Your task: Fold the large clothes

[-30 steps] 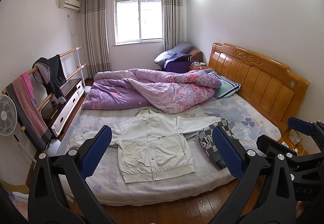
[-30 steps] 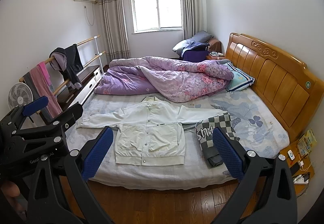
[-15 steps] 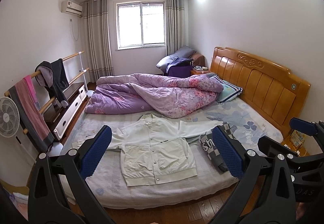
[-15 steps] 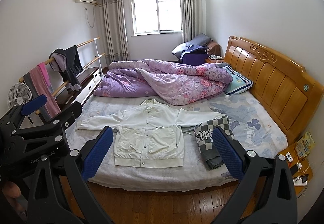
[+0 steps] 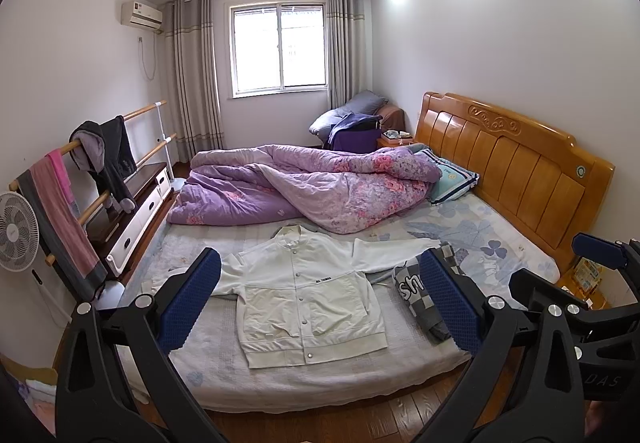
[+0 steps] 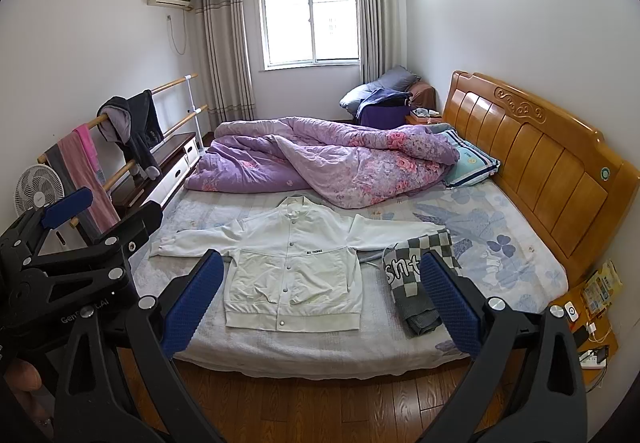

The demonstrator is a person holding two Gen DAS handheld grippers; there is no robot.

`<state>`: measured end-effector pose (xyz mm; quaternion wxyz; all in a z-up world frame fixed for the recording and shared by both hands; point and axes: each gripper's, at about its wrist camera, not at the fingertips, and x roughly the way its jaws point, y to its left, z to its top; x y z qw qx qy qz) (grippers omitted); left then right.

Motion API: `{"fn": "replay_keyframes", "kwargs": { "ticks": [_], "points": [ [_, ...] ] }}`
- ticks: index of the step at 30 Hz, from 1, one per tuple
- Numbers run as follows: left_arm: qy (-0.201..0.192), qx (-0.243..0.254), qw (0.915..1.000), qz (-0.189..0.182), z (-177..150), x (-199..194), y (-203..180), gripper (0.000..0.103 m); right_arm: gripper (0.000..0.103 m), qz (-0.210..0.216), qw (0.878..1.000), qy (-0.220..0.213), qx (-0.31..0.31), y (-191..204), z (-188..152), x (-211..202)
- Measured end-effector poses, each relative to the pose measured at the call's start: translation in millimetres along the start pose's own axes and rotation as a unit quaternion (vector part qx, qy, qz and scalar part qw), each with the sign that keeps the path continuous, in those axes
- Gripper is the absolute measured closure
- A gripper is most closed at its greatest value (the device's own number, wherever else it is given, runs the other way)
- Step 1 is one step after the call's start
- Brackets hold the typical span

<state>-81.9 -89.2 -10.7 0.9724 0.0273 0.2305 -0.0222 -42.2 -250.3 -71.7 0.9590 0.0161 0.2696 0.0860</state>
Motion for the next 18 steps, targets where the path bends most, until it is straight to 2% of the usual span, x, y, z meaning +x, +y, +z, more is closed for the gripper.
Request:
{"fn": "replay_keyframes", "kwargs": {
  "ticks": [18],
  "points": [
    [0.002,0.000,1.0000,-0.001,1.6,1.9,2.1,0.004,0.008,-0.001,1.000,0.002,0.001,1.8,1.8,1.6]
  ]
}}
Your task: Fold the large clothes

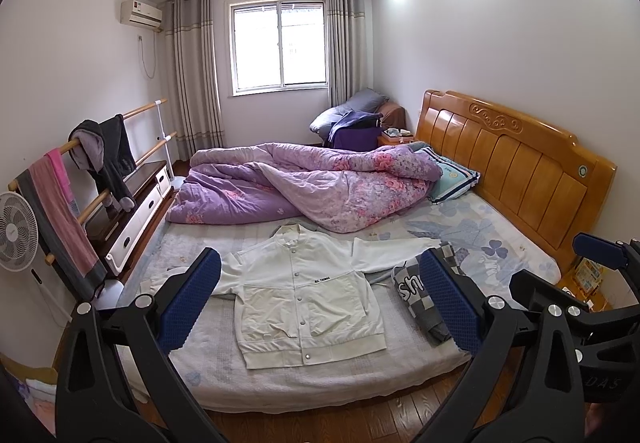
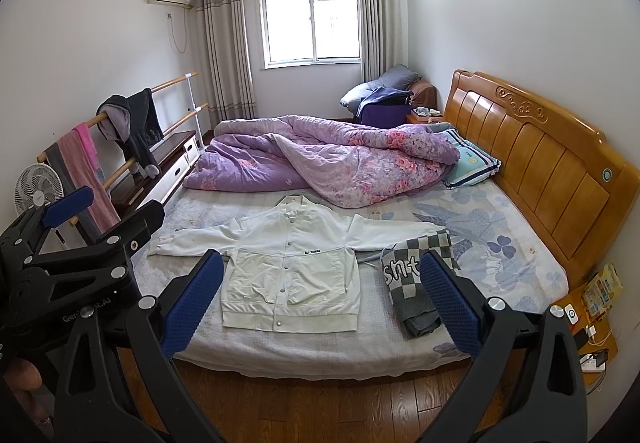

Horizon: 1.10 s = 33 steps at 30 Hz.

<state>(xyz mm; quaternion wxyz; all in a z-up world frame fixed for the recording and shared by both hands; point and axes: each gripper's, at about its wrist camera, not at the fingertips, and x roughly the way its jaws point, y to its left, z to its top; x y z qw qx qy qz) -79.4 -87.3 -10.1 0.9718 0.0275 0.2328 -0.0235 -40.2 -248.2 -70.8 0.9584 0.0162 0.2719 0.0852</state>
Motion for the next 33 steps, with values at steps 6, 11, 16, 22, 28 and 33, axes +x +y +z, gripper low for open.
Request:
{"fn": "replay_keyframes", "kwargs": {
  "ticks": [6,11,16,22,28,33],
  "points": [
    [-0.001,-0.001,1.0000,0.000,1,0,0,0.004,0.008,0.000,1.000,-0.001,-0.001,1,0,-1],
    [-0.002,0.000,1.0000,0.000,1,4,1,0.004,0.008,0.001,1.000,-0.002,-0.002,-1,1,4],
    [-0.001,0.000,1.0000,0.001,2,7,3,0.004,0.008,0.002,1.000,0.000,-0.002,-2,2,5],
    [-0.002,0.001,1.0000,0.002,2,9,5,0.004,0.008,0.002,1.000,0.000,-0.002,-2,2,6],
    [-0.007,0.000,1.0000,-0.001,-1,11,12,0.004,0.008,0.006,1.000,0.001,-0.004,-3,5,10],
    [-0.008,0.005,1.0000,0.000,0,14,15,0.004,0.008,0.007,1.000,0.003,-0.003,-3,5,11]
  ]
}}
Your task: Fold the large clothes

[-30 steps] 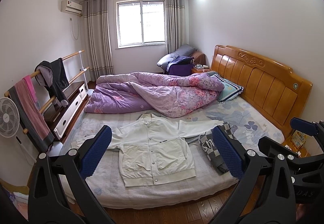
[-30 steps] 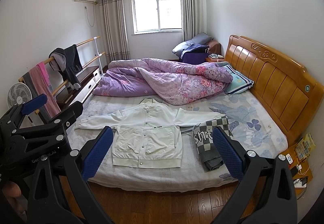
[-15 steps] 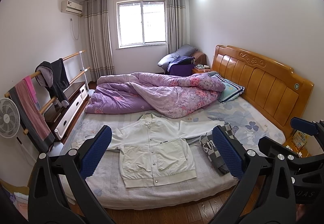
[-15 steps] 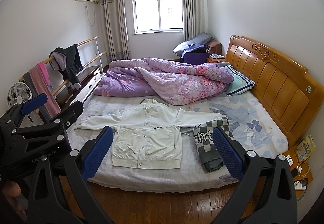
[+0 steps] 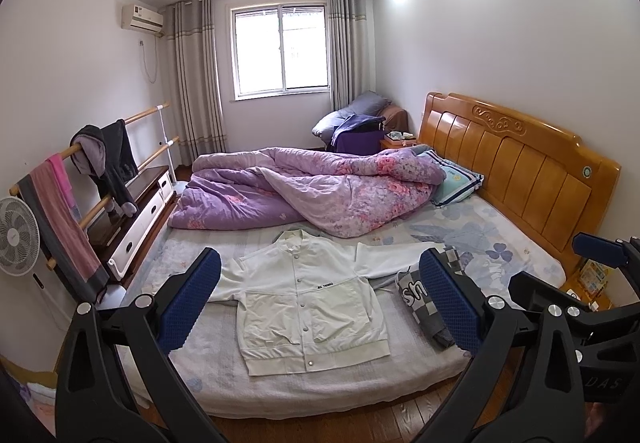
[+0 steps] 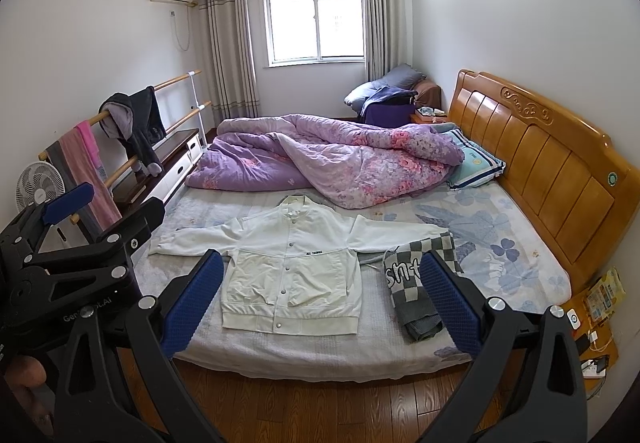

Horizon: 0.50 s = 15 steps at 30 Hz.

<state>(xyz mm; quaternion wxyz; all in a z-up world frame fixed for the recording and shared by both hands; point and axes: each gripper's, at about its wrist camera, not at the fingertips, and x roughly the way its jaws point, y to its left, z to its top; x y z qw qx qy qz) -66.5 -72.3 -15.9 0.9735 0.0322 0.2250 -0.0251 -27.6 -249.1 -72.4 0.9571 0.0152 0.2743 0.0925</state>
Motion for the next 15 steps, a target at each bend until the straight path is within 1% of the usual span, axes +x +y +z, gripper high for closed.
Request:
{"fn": "replay_keyframes", "kwargs": {
  "ticks": [15],
  "points": [
    [0.006,0.003,1.0000,-0.006,3.0,9.0,10.9,0.004,0.008,0.001,1.000,0.004,0.000,-2.6,1.8,5.8]
  ]
}}
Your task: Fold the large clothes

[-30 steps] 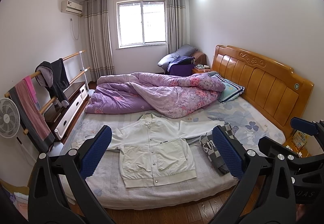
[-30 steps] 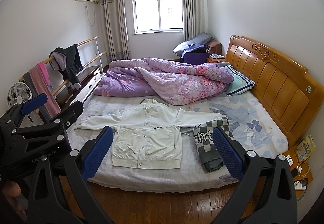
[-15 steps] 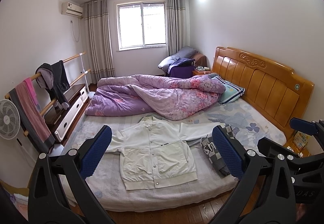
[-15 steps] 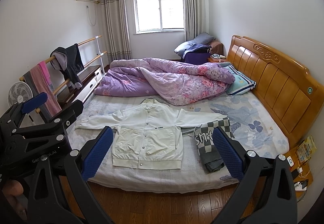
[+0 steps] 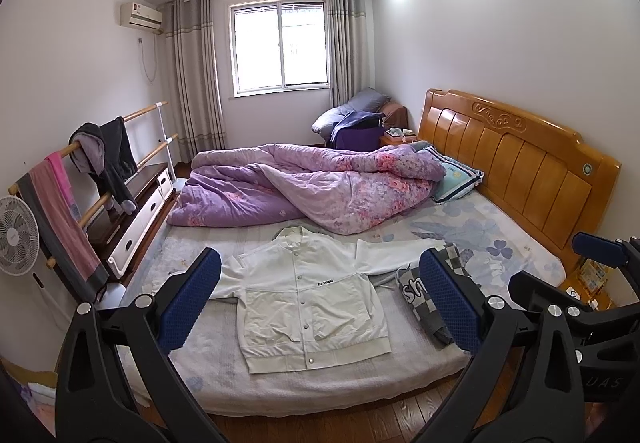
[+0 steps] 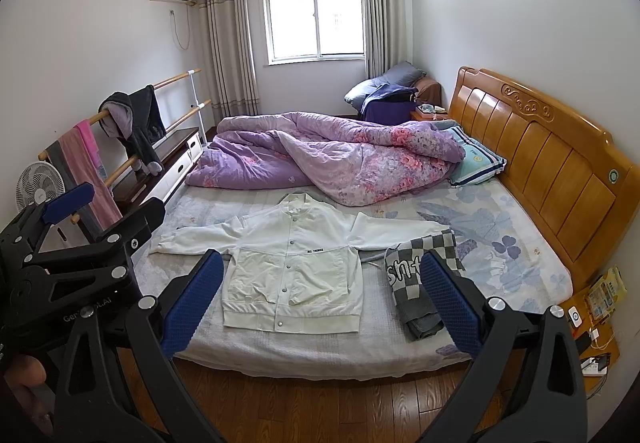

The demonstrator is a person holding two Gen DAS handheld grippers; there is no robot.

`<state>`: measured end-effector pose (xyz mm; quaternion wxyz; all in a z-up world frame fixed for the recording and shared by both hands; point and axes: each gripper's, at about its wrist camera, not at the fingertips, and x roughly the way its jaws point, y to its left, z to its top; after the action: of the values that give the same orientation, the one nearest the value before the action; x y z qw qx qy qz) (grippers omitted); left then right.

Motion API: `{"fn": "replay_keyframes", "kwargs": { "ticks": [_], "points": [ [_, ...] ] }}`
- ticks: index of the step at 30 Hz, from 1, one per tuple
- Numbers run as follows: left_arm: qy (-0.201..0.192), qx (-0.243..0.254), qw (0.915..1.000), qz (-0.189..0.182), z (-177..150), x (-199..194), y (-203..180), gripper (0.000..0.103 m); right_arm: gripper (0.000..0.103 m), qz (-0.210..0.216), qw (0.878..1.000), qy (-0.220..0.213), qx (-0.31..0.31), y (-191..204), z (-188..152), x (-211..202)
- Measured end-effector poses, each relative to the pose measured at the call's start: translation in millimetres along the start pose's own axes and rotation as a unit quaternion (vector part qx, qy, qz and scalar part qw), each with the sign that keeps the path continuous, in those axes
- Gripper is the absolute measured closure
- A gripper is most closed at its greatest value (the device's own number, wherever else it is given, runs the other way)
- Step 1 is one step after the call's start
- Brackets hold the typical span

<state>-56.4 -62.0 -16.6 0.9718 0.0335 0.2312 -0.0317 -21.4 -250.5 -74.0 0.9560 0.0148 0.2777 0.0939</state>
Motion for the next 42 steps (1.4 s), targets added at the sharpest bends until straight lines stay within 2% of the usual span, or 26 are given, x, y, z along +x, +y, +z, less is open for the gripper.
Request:
{"fn": "replay_keyframes", "kwargs": {
  "ticks": [42],
  "points": [
    [0.004,0.000,1.0000,-0.002,-0.5,4.4,8.2,0.004,0.008,0.002,1.000,0.004,0.000,-4.1,1.0,3.2]
  ]
}}
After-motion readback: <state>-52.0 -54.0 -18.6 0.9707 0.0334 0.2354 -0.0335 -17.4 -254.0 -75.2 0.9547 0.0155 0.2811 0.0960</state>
